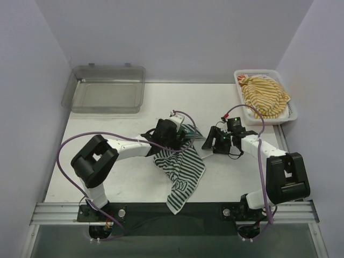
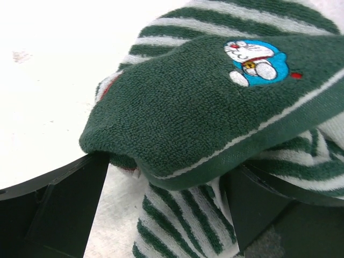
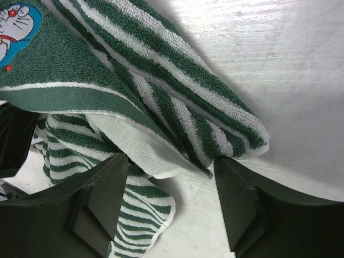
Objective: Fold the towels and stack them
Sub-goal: Flatten out the crumpled towel
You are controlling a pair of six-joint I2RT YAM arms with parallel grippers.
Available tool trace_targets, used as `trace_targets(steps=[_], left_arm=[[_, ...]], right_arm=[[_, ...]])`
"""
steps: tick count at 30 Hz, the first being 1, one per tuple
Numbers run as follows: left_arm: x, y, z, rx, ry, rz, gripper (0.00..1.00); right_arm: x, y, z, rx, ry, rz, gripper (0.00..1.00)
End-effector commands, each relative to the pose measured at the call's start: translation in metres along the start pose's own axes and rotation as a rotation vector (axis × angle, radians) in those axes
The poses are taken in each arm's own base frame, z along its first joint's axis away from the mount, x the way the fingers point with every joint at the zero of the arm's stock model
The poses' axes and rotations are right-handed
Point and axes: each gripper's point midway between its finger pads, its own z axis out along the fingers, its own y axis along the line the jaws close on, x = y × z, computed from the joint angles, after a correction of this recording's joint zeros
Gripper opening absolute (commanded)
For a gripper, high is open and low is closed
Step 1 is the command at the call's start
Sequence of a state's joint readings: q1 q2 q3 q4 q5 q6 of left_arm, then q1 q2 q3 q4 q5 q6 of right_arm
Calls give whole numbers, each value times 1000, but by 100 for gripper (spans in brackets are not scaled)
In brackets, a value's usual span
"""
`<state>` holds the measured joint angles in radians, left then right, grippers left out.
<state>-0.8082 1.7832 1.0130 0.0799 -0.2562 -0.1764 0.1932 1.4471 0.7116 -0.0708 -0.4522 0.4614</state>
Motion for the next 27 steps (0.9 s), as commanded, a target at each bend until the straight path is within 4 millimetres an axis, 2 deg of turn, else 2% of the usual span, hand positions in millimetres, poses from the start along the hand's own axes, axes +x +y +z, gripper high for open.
trace_targets(steps=[1,3,4,7,11,16,19,22,27], left_arm=[[-40,17,3,-121,-122,-2,97],[-45,24,4,-160,-133,-6,96],[-47,25,4,-170,-136,-7,92],[-55,28,3,-196,-147,-13,90],[-62,32,3,-212,-157,-19,87],[-64,37,4,-226,-147,-39,87],[-63,36,6,-218,-139,-42,87],[-63,35,8,-218,-129,-38,87],[-62,42,8,-228,-120,-64,88]], right_arm=[[2,10,-1,-48,9,-5,60],[1,15,-3,-71,8,-8,55],[-1,18,-6,-82,2,-10,49],[-3,23,-11,-100,-8,-19,37],[-7,33,-16,-138,-10,-31,28],[-8,49,-20,-172,-9,-88,26],[-8,54,-18,-152,-15,-129,32],[-3,55,-13,-115,2,-167,35],[-2,38,0,2,3,-193,33]])
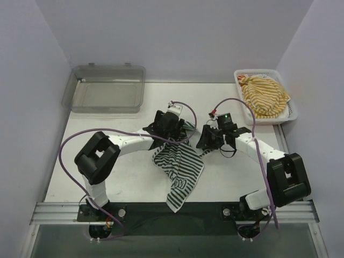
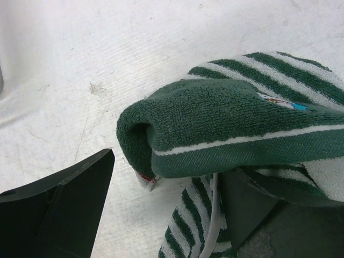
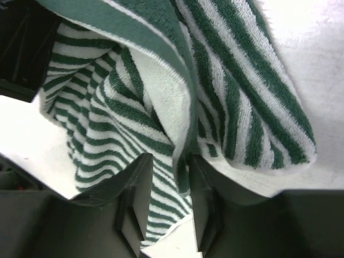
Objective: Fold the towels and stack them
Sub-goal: Flatten out the crumpled towel
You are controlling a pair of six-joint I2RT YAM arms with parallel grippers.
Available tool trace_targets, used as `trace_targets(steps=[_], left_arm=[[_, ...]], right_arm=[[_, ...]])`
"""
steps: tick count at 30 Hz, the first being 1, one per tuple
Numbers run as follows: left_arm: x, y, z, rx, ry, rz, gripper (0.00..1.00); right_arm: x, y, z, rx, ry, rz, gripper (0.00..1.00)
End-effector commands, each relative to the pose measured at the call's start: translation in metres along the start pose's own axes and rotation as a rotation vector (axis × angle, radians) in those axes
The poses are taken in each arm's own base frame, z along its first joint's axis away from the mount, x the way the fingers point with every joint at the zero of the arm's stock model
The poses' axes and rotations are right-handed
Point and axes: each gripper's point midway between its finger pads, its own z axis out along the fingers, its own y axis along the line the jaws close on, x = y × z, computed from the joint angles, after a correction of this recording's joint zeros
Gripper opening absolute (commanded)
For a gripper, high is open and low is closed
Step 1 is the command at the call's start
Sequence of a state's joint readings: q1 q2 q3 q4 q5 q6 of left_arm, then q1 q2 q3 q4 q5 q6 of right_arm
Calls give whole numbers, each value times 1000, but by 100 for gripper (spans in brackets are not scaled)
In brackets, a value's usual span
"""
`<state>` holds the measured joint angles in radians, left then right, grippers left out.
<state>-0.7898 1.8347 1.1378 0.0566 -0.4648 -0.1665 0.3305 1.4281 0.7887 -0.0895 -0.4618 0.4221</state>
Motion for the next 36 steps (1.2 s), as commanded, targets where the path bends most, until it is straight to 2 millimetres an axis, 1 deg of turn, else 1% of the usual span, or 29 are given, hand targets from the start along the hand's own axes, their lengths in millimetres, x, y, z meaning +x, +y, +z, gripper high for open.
trace_targets(steps=[1,3,4,5,6,7,8,9,10,11,12,13,14,15,16,18,19,21,22,23,24,25,26,29,31,32,34,35,36], left_arm=[[-18,6,2,-18,-27,-51,88],[-16,6,-1,-10,-17,-62,90],[-15,7,-3,-8,-11,-64,91],[-13,6,-5,1,-2,-75,92],[-17,6,-12,10,-7,-89,94],[-6,8,-16,9,29,-92,96],[-11,8,-26,31,21,-110,97],[-1,10,-31,32,52,-110,97],[1,12,-37,34,60,-123,97],[-6,10,-49,61,49,-165,97],[0,12,-56,70,72,-173,97],[13,8,-62,95,104,-194,97],[12,9,-72,116,99,-219,97],[18,6,-77,137,118,-232,97],[35,1,-83,172,162,-249,97],[43,-4,-92,211,184,-274,97],[60,-10,-97,243,227,-291,97],[71,-18,-100,276,243,-302,97],[78,-20,-100,281,259,-309,97],[93,-20,-99,276,291,-304,97],[99,-20,-98,273,302,-303,98],[104,-18,-97,264,313,-300,98],[111,-18,-96,259,330,-294,98],[121,-18,-91,245,354,-281,97],[125,-20,-88,245,375,-275,93],[128,-21,-88,247,388,-272,81],[130,-24,-88,262,407,-269,68],[133,-24,-90,261,426,-262,54],[131,-24,-92,266,428,-256,26]], right_arm=[[0,-18,6,106,15,-14,28],[-1,-25,7,137,13,-18,17],[-2,-25,5,145,9,-23,6],[-4,-25,2,155,2,-32,1],[-14,-24,-2,169,-23,-56,0],[-19,-24,-8,181,-30,-65,0],[-25,-23,-13,192,-44,-84,0],[-42,-19,-22,210,-83,-112,0],[-49,-18,-27,219,-97,-123,0],[-61,-17,-33,225,-124,-123,0],[-77,-13,-39,235,-148,-128,0],[-87,-12,-43,241,-163,-137,0],[-95,-12,-45,245,-173,-138,0],[-110,-9,-48,248,-191,-139,0],[-116,-8,-48,250,-196,-145,0],[-126,-10,-44,258,-192,-143,0],[-139,-7,-48,267,-217,-153,0],[-148,-13,-44,294,-218,-148,0],[-162,-13,-48,300,-246,-142,0],[-167,-14,-48,302,-250,-133,0],[-170,-18,-44,309,-245,-123,0],[-181,-17,-48,308,-268,-118,0],[-184,-22,-44,316,-263,-111,0],[-200,-27,-44,335,-284,-111,0],[-206,-31,-43,348,-292,-106,0],[-212,-37,-42,365,-299,-99,0],[-219,-43,-41,380,-304,-92,0],[-221,-50,-35,394,-297,-85,0],[-229,-52,-38,406,-316,-86,0]])
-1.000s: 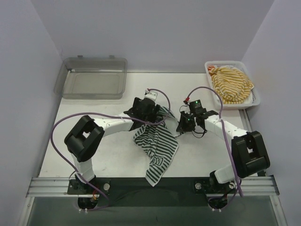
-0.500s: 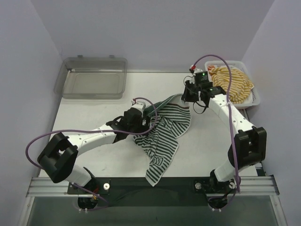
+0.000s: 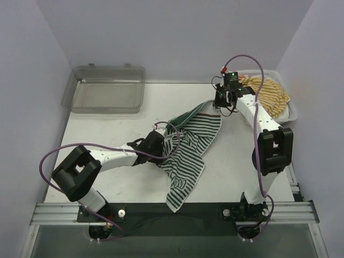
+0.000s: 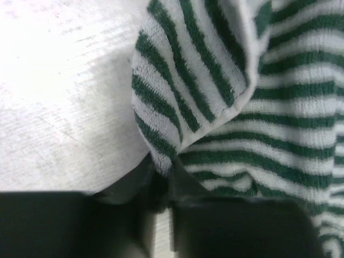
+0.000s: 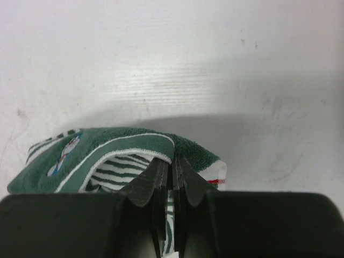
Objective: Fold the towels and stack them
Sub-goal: Flatten out the crumpled towel
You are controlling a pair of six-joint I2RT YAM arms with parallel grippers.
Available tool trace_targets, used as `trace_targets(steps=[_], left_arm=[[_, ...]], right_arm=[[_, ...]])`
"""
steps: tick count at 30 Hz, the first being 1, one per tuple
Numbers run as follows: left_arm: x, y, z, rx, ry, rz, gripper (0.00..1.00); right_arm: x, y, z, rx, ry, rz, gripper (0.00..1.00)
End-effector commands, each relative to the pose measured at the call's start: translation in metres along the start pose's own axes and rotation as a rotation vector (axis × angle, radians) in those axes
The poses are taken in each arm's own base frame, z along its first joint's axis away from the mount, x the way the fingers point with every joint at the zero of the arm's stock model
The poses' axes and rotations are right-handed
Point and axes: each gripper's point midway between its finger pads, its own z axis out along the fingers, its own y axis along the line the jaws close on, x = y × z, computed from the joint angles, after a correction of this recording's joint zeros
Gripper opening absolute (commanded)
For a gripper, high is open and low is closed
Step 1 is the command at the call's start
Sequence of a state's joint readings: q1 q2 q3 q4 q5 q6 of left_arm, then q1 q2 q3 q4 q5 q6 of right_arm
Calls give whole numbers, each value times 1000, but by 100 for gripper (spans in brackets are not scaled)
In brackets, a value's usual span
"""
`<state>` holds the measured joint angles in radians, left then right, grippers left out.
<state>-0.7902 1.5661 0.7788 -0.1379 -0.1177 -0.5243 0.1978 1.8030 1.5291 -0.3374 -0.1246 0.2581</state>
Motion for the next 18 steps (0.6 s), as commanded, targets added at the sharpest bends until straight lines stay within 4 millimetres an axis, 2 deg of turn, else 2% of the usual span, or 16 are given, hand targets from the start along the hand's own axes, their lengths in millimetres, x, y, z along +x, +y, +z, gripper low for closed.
trace_targets(steps=[1,2,3,4,5,7,8,9,10,11,14,16,17,18], left_arm=[[7,-9,-4,35,67,12,9],[16,-5,-11,24,113,14,0],[17,-12,-19,54,139,8,0],[16,-18,-33,90,147,-3,0],[29,-18,-44,101,207,-13,0],[43,-31,-71,190,270,-66,0],[55,-28,-81,195,315,-90,0],[64,-35,-91,240,355,-134,0],[65,-39,-103,279,353,-151,0],[80,-36,-108,283,395,-171,0],[97,-45,-128,365,455,-229,1],[102,-52,-141,425,480,-242,9],[105,-51,-143,426,493,-245,22],[108,-49,-145,420,497,-247,32]], right_arm=[[-26,-17,4,69,-48,-1,0],[-25,-21,13,81,-39,2,0],[-36,-27,13,98,-62,17,0],[-39,-29,16,105,-65,24,0],[-38,-35,25,120,-58,34,0],[-51,-42,29,139,-83,57,0],[-49,-45,37,150,-73,66,0],[-50,-48,41,157,-70,76,0],[-57,-47,43,153,-84,81,0],[-54,-48,50,156,-72,90,0],[-51,-41,58,124,-54,116,0],[-47,-36,60,109,-44,121,2],[-44,-35,60,107,-36,120,13],[-42,-34,59,107,-31,111,22]])
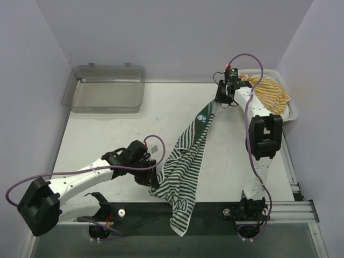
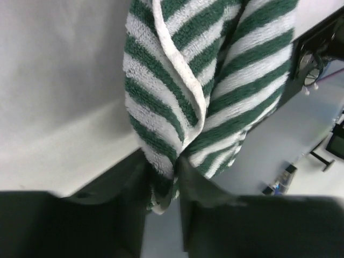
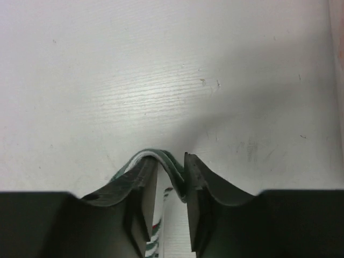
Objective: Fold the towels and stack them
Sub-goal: Flatten out the crumpled towel
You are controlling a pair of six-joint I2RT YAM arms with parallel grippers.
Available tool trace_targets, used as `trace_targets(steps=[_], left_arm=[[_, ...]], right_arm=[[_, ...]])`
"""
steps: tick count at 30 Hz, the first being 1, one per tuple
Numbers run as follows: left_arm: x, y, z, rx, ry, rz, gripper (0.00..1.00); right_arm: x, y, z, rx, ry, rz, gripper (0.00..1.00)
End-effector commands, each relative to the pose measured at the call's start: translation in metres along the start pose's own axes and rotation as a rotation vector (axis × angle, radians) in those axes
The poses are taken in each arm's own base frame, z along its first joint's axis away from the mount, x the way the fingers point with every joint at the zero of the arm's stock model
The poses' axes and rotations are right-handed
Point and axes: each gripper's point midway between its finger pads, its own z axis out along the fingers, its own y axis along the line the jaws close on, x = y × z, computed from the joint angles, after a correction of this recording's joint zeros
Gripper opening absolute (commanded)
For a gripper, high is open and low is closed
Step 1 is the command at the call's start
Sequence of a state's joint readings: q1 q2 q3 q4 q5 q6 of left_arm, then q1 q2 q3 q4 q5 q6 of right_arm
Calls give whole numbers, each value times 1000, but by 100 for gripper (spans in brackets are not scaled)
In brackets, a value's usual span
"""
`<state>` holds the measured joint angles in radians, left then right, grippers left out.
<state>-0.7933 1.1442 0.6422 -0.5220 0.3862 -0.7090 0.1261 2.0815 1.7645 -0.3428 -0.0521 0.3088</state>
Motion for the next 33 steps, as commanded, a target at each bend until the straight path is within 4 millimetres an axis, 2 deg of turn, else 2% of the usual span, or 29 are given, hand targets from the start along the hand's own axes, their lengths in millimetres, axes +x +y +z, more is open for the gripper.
trace_targets(steps=[1,2,3,4,5,6,7,8,9,10,11,12,13,14,15,16,17,18,19,20,22,24,25,27,28,30,33], left_arm=[[29,-11,-15,61,109,-59,41],[33,-7,-18,40,119,-68,58],[28,-7,-21,27,91,-48,66],[25,-7,-28,11,67,-35,77],[18,-8,-33,-1,31,-18,84],[6,-4,-38,-44,-32,15,94],[-12,-16,-50,-39,-102,53,96],[-22,-17,-56,-62,-140,74,96],[-40,-13,-61,-116,-210,117,96],[-57,-20,-66,-138,-252,142,96],[-70,-21,-69,-166,-283,166,96],[-84,-16,-70,-225,-316,220,96],[-94,-10,-60,-278,-301,240,95],[-114,-20,-63,-286,-342,271,95],[-128,-16,-61,-342,-364,322,95],[-139,-10,-48,-392,-349,338,94],[-158,-21,-48,-390,-393,365,93],[-169,-23,-44,-406,-398,408,92],[-175,-17,-27,-434,-371,420,91],[-190,-28,-25,-422,-407,439,90],[-201,-26,-4,-452,-385,483,89],[-210,-37,5,-464,-399,539,89],[-214,-37,17,-470,-396,554,89],[-222,-48,23,-468,-415,578,89],[-225,-47,32,-471,-417,579,89],[-231,-51,36,-471,-436,579,88],[-242,-55,43,-467,-471,575,87]], right_arm=[[-13,11,-12,-22,-39,6,30],[-11,11,-17,-22,-35,4,48],[-9,10,-20,-21,-33,-6,55],[-7,9,-25,-17,-32,-12,60],[-13,8,-39,-16,-58,-13,65],[-4,2,-42,5,-46,-15,65],[-1,0,-48,6,-45,-14,66],[-2,1,-64,-4,-62,-14,66],[13,-2,-66,-3,-31,-16,65],[24,-3,-70,-3,-12,-6,65],[25,-2,-85,-21,-26,4,63],[36,1,-89,-33,-10,10,62],[64,-1,-87,-39,49,8,60],[69,1,-98,-53,42,21,54],[83,3,-100,-58,66,17,51],[108,7,-99,-66,112,0,48],[117,11,-106,-78,120,17,43],[127,15,-107,-90,139,17,42],[140,25,-111,-109,158,0,42],[155,24,-112,-106,184,4,41],[172,32,-113,-119,209,-8,41],[195,34,-110,-139,261,37,38],[197,40,-108,-170,255,49,37],[217,42,-105,-188,303,81,36],[218,46,-102,-206,299,93,35],[234,48,-98,-226,340,113,33],[242,51,-91,-240,355,157,29]])
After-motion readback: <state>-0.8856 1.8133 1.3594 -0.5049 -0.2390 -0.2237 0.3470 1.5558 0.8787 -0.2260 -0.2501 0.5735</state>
